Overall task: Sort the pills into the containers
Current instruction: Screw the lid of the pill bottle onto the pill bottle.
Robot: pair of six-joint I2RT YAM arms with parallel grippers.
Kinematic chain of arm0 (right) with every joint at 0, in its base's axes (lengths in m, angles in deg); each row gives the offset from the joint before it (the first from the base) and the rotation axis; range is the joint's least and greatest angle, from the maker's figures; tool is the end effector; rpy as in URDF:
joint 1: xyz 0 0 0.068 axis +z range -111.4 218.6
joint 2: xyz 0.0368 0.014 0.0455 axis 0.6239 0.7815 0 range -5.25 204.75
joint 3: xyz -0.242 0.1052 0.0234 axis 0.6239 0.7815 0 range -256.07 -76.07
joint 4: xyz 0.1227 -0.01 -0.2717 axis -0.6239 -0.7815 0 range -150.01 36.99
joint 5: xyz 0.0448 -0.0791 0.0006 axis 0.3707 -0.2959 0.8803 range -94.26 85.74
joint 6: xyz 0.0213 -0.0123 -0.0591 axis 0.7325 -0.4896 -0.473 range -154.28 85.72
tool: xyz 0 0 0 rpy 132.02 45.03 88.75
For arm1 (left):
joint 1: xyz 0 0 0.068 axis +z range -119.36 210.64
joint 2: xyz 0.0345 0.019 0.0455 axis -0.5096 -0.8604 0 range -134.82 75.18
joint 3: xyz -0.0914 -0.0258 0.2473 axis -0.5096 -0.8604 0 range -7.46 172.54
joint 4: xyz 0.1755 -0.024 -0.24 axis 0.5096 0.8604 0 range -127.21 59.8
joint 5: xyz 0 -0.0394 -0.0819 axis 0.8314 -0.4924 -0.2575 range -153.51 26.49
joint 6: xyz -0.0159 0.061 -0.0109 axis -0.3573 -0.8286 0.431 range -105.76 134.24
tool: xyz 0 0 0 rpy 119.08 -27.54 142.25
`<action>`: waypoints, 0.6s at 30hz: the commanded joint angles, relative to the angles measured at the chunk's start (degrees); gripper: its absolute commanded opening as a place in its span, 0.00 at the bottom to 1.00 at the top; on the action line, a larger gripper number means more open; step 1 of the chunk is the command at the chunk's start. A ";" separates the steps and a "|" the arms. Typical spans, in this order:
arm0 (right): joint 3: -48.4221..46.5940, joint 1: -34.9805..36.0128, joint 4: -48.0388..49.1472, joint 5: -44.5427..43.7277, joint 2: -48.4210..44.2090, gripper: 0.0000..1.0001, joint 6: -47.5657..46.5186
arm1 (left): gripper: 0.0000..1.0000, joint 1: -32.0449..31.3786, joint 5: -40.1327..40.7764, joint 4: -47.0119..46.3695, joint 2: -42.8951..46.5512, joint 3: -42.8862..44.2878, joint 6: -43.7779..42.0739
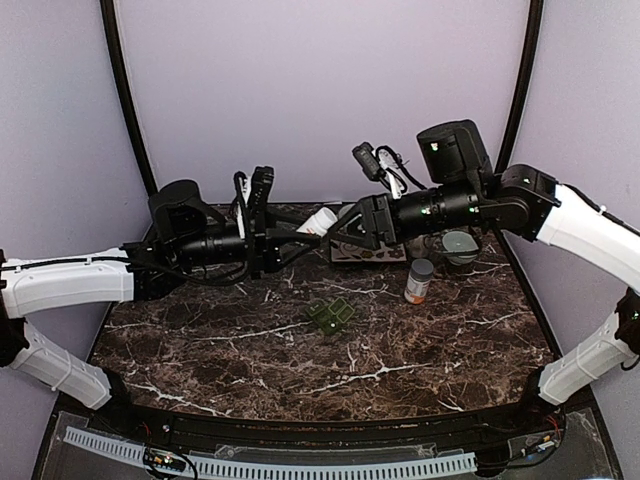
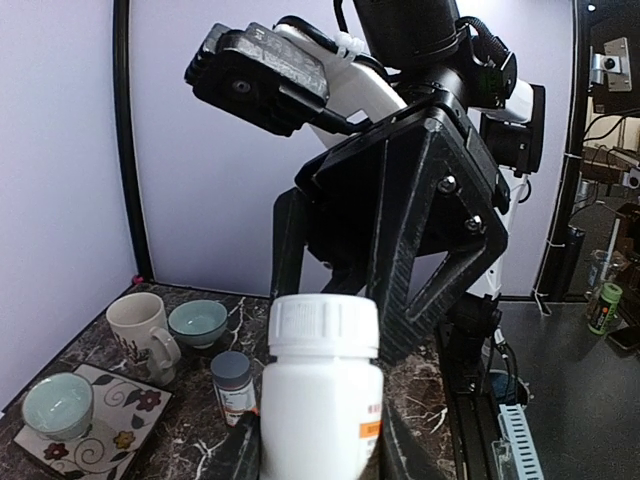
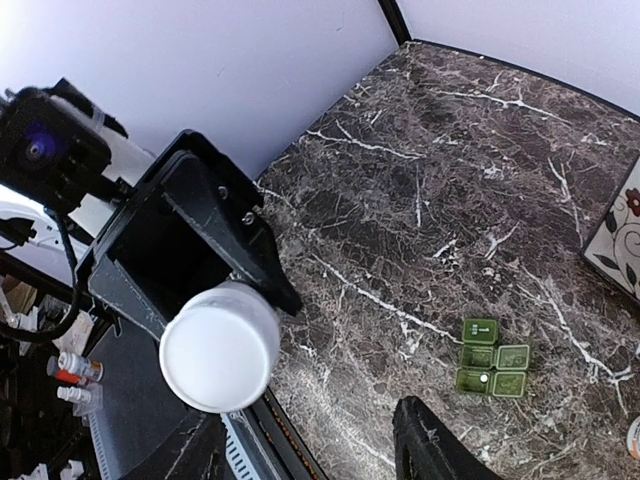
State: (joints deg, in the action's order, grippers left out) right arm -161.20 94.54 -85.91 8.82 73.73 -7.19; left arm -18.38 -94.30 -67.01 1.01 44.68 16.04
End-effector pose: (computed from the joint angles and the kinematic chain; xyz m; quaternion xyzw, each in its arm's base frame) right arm 0.1902 0.3014 0.3996 -0.2685 0.8045 0.4179 0.3257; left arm 0.2114 -0.2819 0.3246 0.4371 0.5007 -0.4693 0.5813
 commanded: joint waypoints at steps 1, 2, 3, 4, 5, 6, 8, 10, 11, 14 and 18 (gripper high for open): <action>-0.02 0.11 2.18 2.46 -1.21 0.58 -2.37 | 0.00 0.23 -9.54 3.96 -2.08 3.32 2.99; -0.23 0.21 2.15 2.55 -1.20 0.58 -2.49 | 0.00 0.23 -10.00 4.15 -2.38 3.54 3.08; -0.36 0.34 2.07 2.61 -1.20 0.58 -2.54 | 0.00 0.31 -10.40 4.36 -2.77 3.72 3.14; -0.47 0.43 2.01 2.71 -1.20 0.58 -2.64 | 0.00 0.32 -10.68 4.65 -3.00 3.87 3.20; -0.59 0.48 1.90 2.78 -1.19 0.58 -2.66 | 0.00 0.32 -10.96 4.86 -3.18 4.10 3.21; -0.77 0.55 1.74 2.74 -1.16 0.58 -2.75 | 0.00 0.32 -11.15 5.06 -3.38 4.26 3.27; -1.17 0.72 1.47 2.86 -0.96 0.58 -2.94 | 0.00 0.41 -12.59 5.93 -3.94 4.90 3.21; -1.54 1.04 1.30 2.86 -0.70 0.58 -3.09 | 0.00 0.41 -13.59 6.68 -4.49 5.55 3.11; -1.82 1.19 1.27 2.95 -0.53 0.58 -3.14 | 0.00 0.41 -13.96 7.04 -4.78 5.77 3.12; -2.39 1.52 0.95 3.09 0.05 0.56 -3.27 | 0.00 0.41 -14.46 7.19 -5.18 6.14 3.12; -2.44 1.68 0.53 3.39 0.55 0.53 -3.32 | 0.00 0.49 -14.41 6.93 -5.15 6.05 3.18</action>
State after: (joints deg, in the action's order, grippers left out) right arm -161.85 95.66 -86.88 11.47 73.71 -9.86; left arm -17.79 -106.73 -60.17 -4.76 48.85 18.99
